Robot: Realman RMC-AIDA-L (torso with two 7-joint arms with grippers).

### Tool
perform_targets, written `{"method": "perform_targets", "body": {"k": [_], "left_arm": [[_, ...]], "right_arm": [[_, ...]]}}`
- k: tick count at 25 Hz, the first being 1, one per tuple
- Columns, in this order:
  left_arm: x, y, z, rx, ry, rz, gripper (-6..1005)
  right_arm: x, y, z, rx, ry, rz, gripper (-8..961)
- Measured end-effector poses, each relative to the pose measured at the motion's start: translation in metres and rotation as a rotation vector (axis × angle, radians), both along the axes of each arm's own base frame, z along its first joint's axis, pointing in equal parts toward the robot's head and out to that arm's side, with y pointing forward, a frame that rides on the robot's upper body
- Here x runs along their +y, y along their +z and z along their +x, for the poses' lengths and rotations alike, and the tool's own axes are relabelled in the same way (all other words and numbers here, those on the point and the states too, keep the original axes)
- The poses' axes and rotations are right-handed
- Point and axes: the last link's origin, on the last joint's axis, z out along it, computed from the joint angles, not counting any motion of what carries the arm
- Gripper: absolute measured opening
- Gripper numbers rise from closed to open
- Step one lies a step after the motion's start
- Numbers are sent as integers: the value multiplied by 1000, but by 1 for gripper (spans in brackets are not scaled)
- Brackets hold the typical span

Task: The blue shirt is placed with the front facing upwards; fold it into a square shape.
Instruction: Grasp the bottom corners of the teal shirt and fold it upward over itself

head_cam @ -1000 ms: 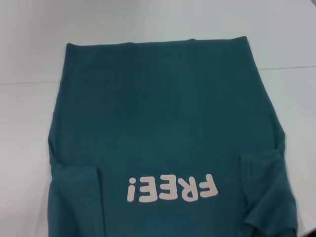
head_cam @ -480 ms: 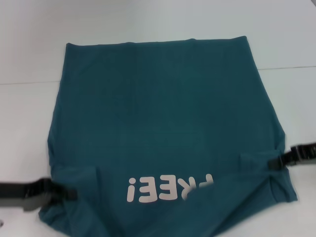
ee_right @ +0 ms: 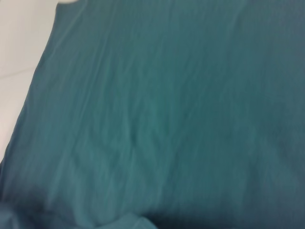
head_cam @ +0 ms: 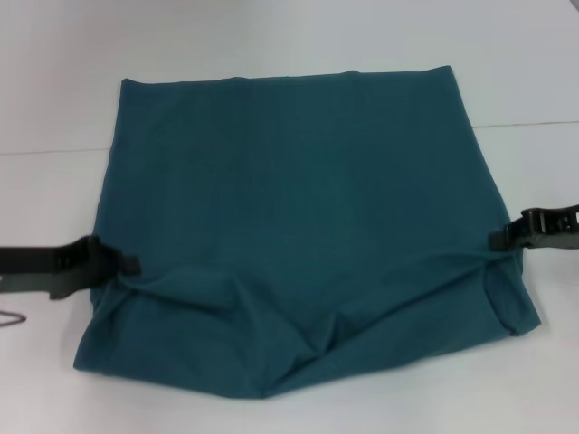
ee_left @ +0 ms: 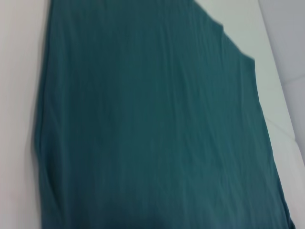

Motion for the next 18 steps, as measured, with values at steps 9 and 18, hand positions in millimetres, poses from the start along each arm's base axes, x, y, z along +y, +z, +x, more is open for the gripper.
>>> {"method": "perform_targets", "body": {"k": [9,18], "left_arm": [[29,-1,14,51,-16,77,48],[51,-5,26,121,-38,131,48]], "right_arm": [[22,-18,-5,-39,5,43,97],[52,-31,-21,-205,55,83,104]]}}
